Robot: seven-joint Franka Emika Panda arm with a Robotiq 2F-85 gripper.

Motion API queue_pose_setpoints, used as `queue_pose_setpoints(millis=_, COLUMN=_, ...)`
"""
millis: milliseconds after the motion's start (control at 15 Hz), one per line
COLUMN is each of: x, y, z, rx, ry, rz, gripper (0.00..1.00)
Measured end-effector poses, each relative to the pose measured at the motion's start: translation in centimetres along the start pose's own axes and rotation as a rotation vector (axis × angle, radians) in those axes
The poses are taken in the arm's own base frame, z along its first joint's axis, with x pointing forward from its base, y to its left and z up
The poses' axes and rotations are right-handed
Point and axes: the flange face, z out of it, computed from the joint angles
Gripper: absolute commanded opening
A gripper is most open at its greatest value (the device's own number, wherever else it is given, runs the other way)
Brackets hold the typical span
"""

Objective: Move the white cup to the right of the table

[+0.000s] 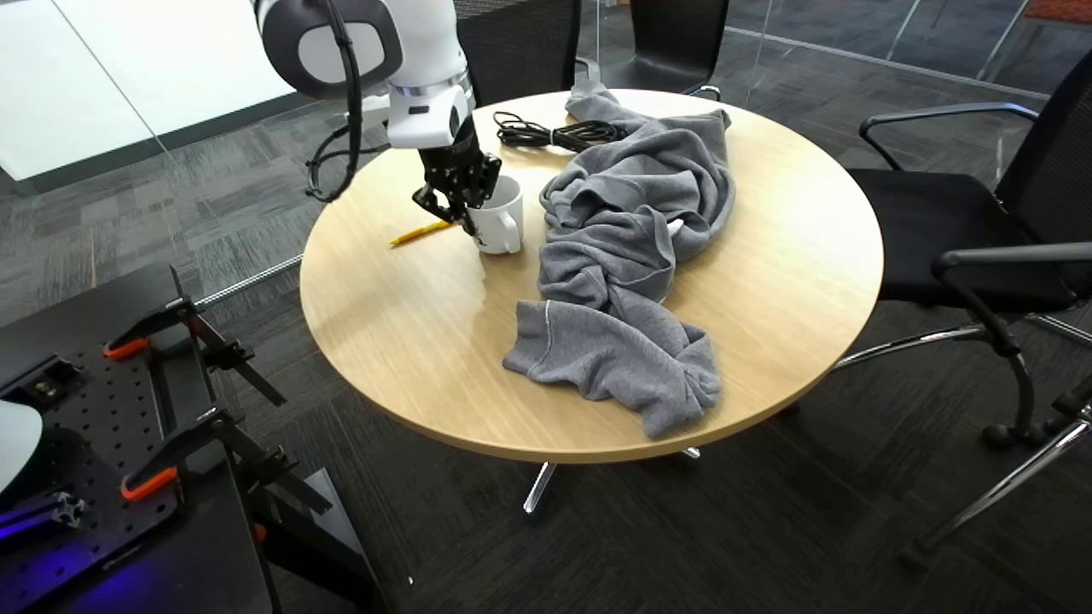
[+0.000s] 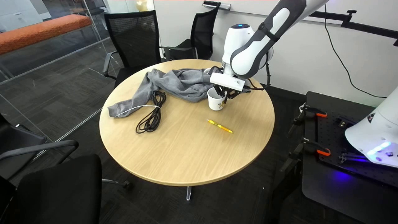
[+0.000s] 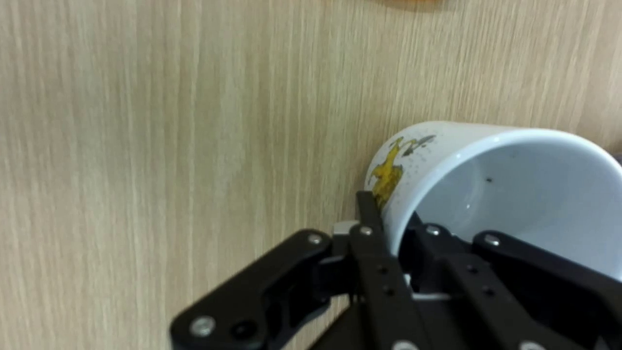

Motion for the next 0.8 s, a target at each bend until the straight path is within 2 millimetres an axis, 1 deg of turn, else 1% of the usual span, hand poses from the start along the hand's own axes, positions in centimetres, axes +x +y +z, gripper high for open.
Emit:
queue_pose_setpoints(millis=200, x=-0.01, y=-0.34, z=-0.24, rx=0.008, ry=0.0, rz=-0.001, gripper=0.19)
queue_pose_setpoints(millis=267, x=-0.01, y=-0.46, z=-0.32, rx=0.01, ry=0.0, rz=-0.001, gripper=0.23)
queue_pose_setpoints(millis=333, x=-0.01, y=-0.57, z=-0.4, rx=0.013, ry=0.001, rz=-0.001, gripper=0.25)
queue_pose_setpoints(millis=400, x=-0.01, y=-0.64, z=-0.46, rx=0.015, ry=0.001, rz=-0.002, gripper=0.29)
queue_pose_setpoints(millis=467, x=-0.03, y=-0.68, z=-0.49, rx=0.016, ry=0.001, rz=-0.002, gripper=0.39)
queue_pose_setpoints(millis=533, x=-0.07, y=-0.7, z=-0.53, rx=0.016, ry=0.001, rz=-0.003, gripper=0.46)
queue_pose_setpoints(millis=600, x=-0.14, y=-0.72, z=-0.57, rx=0.017, ry=0.0, rz=-0.004, gripper=0.49)
queue_pose_setpoints(millis=800, x=-0.65, y=-0.58, z=-0.79, rx=0.017, ry=-0.001, rz=-0.012, gripper=0.69)
